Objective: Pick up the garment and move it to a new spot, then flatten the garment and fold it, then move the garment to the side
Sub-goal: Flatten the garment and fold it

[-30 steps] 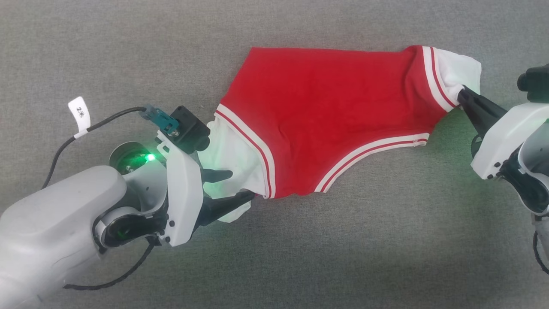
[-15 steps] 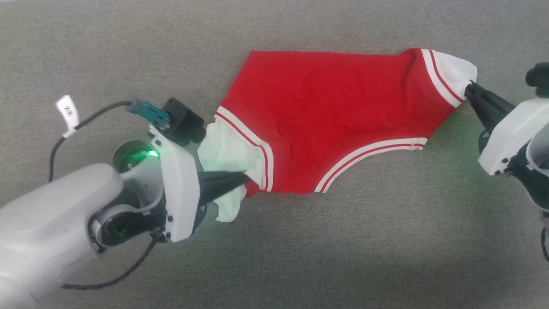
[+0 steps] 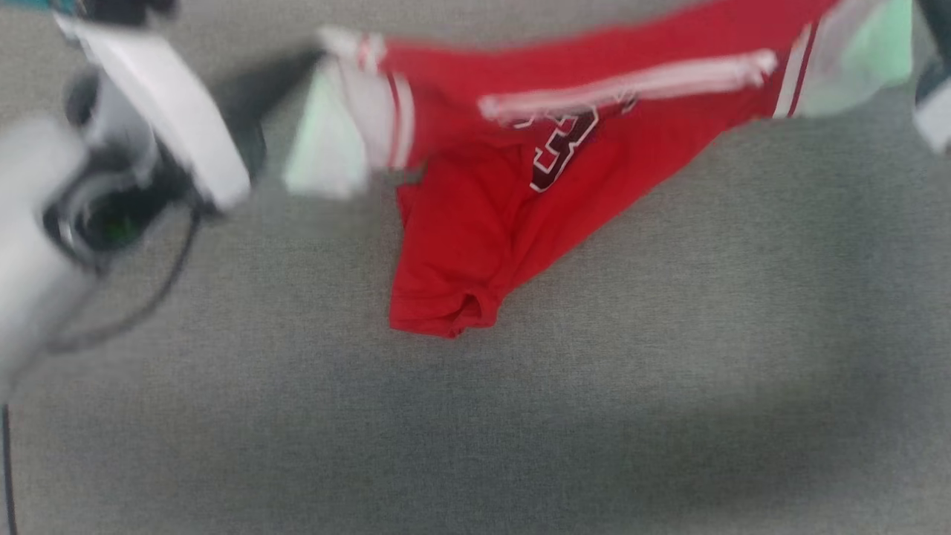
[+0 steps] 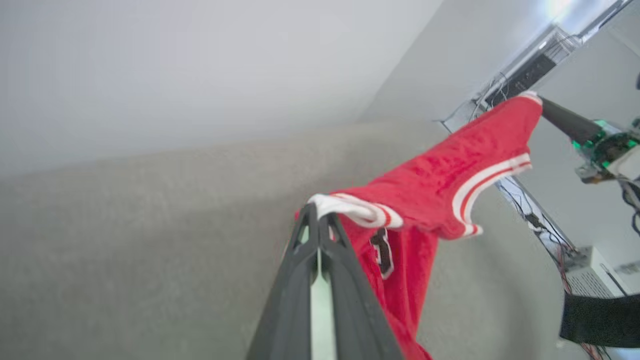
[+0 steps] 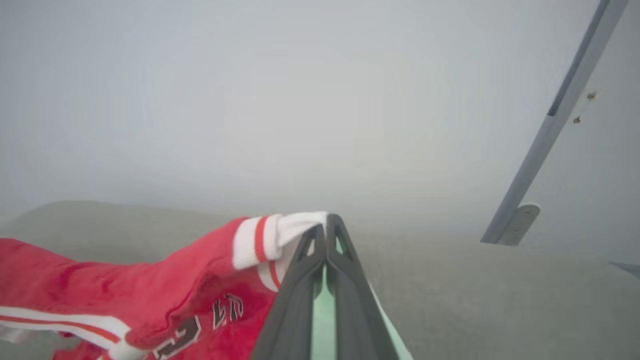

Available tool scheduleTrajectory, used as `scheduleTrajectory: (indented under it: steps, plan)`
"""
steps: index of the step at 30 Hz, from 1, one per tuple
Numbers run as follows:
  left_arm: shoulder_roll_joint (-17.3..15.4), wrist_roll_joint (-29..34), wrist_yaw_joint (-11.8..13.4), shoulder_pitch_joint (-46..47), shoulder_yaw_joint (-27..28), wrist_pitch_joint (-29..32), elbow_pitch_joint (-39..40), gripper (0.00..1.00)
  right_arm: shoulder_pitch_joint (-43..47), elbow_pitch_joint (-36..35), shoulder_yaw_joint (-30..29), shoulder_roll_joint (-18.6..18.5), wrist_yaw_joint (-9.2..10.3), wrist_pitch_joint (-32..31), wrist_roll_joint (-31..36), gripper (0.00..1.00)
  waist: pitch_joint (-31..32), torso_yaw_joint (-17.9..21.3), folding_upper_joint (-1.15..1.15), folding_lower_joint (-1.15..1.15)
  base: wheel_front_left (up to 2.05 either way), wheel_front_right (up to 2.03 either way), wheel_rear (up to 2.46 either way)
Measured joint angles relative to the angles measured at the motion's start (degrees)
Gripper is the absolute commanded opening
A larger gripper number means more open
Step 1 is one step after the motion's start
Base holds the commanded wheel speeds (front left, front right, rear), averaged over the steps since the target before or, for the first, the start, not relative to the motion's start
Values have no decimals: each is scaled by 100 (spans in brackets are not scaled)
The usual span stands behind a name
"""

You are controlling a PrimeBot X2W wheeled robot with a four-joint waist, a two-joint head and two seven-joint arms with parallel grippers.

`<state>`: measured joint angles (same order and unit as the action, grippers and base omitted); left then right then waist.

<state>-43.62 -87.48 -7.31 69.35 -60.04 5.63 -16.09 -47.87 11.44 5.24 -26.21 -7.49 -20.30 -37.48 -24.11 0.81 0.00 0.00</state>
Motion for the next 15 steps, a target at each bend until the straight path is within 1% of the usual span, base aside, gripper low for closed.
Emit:
scheduleTrajectory:
  steps: [3, 4, 6, 7, 9, 11, 14, 15]
  plan:
    - [442, 347, 62, 691, 104, -122, -947, 0, -997, 508, 29, 294, 0, 47, 214, 0, -165, -28, 0, 0, 0, 0, 0]
    - [442, 347, 62, 691, 104, -122, -947, 0, -997, 508, 29, 294, 0, 47, 214, 0, -165, -28, 0, 0, 0, 0, 0]
    - [713, 588, 105, 1230, 181, -266, -1607, 0, -1786, 971, -12, 544, 1, 200, 392, 0, -299, -33, 0, 0, 0, 0, 0]
    - [847, 694, 126, 1514, 263, -433, -1924, 0, -2187, 1205, -36, 664, 0, 311, 482, 0, -370, -32, 0, 0, 0, 0, 0]
    - [1080, 701, 170, 2067, 500, -725, -2526, 0, -2919, 1685, -135, 880, 0, 608, 692, 0, -501, -22, 0, 0, 0, 0, 0]
    - [1266, 864, 196, 2597, 695, -1138, -3019, 0, -3551, 2143, -256, 1038, 0, 957, 887, 0, -603, -4, 0, 0, 0, 0, 0]
    - [1495, 775, 144, 3199, 1071, -1608, -3541, 0, -4278, 2714, -414, 1157, -1, 1553, 1187, 0, -619, 42, 0, 0, 0, 0, 0]
    - [1543, 712, 103, 3351, 1179, -1675, -3651, 0, -4476, 2899, -500, 1169, -1, 1725, 1230, 0, -596, 43, 0, 0, 0, 0, 0]
